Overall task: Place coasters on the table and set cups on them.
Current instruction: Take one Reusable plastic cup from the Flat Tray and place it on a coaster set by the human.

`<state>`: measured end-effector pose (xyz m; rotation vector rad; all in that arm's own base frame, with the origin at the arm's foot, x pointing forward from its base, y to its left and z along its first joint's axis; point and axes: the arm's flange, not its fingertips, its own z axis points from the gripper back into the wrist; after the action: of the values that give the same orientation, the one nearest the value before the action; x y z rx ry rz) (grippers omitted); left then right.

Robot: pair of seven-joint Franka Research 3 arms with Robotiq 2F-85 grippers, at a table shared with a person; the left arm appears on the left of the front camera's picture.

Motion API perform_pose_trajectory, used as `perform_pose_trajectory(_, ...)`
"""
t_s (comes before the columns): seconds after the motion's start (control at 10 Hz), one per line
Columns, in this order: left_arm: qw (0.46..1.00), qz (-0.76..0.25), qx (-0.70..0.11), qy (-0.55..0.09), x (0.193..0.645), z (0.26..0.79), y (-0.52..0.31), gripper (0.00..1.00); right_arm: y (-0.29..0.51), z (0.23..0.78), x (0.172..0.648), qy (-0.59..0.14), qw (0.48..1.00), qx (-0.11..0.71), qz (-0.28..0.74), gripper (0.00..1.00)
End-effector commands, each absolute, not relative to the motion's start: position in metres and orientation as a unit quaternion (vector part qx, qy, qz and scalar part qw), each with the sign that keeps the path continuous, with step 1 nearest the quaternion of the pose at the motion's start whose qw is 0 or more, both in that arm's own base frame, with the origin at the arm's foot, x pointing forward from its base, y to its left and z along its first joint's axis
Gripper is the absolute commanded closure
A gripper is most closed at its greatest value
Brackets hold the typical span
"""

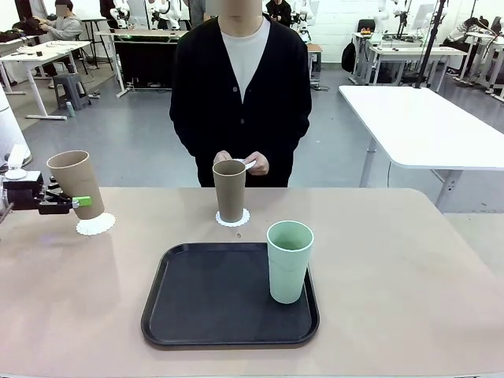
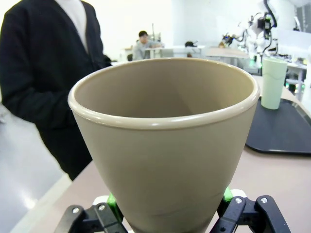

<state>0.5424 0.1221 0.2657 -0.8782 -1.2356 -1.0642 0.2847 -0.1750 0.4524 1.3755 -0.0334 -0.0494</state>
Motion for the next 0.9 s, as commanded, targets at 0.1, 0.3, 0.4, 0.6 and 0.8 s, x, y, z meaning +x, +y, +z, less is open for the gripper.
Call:
perform_pose_trajectory(0.1, 0.575, -0.489, -0.383, -0.532, 0.541, 0.254, 0.121, 0.17, -0.176, 0.453, 0.284, -0.017, 0.770, 0.637, -0.020, 0.00)
perform_pose_trajectory(0.3, 0.566, -0.503, -0.375, -0.535, 0.540, 0.248, 0.125, 0.17, -0.176, 0.453, 0.284, -0.017, 0.770, 0.637, -0.020, 0.00)
perform_pose_trajectory(0.4, 0.565, -0.504, -0.374, -0.535, 0.542, 0.246, 0.127, 0.17, -0.176, 0.453, 0.284, -0.017, 0.770, 0.637, -0.020, 0.00)
perform_pose_trajectory(0.6, 0.564, -0.504, -0.378, -0.534, 0.546, 0.242, 0.126, 0.17, -0.176, 0.453, 0.284, -0.017, 0.770, 0.637, -0.020, 0.00)
perform_pose_trajectory(0.8, 0.569, -0.503, -0.379, -0.529, 0.550, 0.235, 0.124, 0.17, -0.176, 0.453, 0.284, -0.017, 0.770, 0.637, -0.020, 0.00)
